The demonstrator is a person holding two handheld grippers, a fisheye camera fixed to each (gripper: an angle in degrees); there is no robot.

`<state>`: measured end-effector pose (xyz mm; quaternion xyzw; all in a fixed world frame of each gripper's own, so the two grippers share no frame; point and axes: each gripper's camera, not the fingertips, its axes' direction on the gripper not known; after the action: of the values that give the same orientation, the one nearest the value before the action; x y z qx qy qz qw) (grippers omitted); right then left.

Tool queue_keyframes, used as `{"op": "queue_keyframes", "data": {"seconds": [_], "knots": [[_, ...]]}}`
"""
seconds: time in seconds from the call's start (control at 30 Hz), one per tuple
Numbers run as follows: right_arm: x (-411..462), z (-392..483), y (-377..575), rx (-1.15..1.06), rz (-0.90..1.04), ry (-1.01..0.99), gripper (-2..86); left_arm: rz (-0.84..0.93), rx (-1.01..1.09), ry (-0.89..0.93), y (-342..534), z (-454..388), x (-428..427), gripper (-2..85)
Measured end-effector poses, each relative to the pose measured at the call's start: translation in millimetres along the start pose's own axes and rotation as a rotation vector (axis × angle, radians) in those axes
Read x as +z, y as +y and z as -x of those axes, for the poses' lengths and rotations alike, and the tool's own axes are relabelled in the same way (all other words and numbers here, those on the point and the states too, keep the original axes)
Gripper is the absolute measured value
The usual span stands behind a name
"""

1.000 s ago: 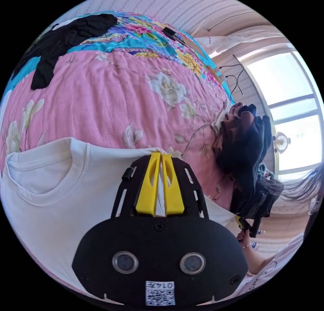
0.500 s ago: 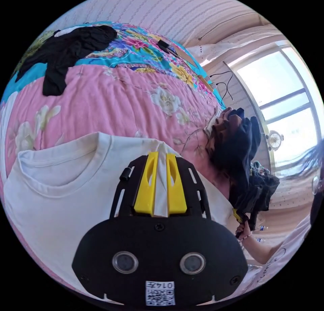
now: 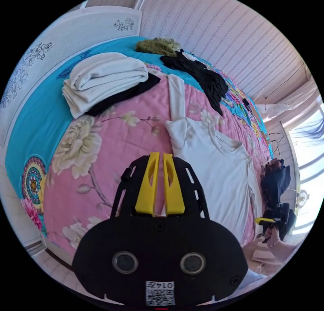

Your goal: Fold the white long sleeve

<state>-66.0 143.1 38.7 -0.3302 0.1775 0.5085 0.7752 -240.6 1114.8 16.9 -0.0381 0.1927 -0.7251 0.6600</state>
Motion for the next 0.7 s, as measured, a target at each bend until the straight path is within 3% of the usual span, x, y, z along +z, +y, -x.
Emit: {"op": "queue_keyframes", "data": {"seconds": [0.13,0.23,0.37,0.5,0.6,0.7], "knots": [[47.4,167.5,-166.4,-0.544,0.047,0.104,2.7,-0.083,0.046,0.022,-46.4,53.1,-13.2,3.5],[83.0,280.0,-249.2,-0.703,0.027,0.117,3.7,-0.074,0.093,0.097,-94.1,72.1,-6.5,4.6],[114.8,375.1,-320.8,-0.682,-0.026,0.119,6.9,0.005,0.137,0.184,-150.8,70.3,23.0,7.3],[161.2,416.8,-387.2,-0.490,0.043,0.272,8.3,0.133,0.171,0.079,-166.1,67.5,56.5,5.9],[185.5,432.9,-412.8,-0.398,0.143,0.274,4.9,0.144,0.263,0.182,-163.7,85.6,38.5,0.2],[165.0,473.9,-417.4,-0.491,0.116,0.187,1.6,0.079,0.289,0.223,-145.9,120.4,-5.3,-0.7]]}}
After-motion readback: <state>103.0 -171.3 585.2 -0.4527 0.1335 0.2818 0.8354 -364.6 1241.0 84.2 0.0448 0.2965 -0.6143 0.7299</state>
